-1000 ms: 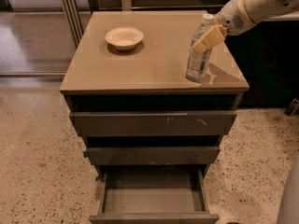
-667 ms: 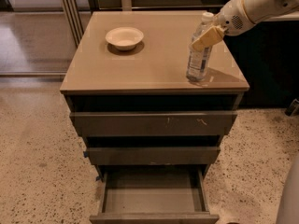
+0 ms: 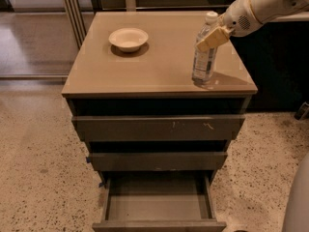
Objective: Place blue plastic bottle into bottom drawer
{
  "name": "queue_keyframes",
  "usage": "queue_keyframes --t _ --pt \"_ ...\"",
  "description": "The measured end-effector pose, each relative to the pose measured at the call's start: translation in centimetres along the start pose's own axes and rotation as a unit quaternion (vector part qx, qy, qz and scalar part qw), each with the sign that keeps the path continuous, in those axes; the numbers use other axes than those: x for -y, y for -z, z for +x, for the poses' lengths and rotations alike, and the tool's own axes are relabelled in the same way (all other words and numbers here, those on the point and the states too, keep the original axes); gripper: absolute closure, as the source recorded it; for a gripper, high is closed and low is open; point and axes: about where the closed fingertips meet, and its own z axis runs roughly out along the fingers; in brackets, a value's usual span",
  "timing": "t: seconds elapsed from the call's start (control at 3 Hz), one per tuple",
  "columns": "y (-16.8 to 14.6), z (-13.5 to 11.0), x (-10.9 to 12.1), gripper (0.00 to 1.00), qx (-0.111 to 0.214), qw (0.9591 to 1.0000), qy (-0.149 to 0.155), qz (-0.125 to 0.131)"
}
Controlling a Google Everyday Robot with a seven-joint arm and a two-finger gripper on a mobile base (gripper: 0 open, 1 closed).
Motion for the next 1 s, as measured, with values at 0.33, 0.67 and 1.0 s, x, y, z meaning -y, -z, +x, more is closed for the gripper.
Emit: queue_keyframes --t 0.33,0.67,1.0 --pt "1.2 -1.9 -2.2 1.0 0.022 0.9982 0.042 -0.036" --pt "3.7 -3.9 -5.6 1.0 0.05 0.9914 0.088 -0.083" --pt "7.4 -5.3 -10.3 1.0 0.085 0.9815 0.107 -0.134"
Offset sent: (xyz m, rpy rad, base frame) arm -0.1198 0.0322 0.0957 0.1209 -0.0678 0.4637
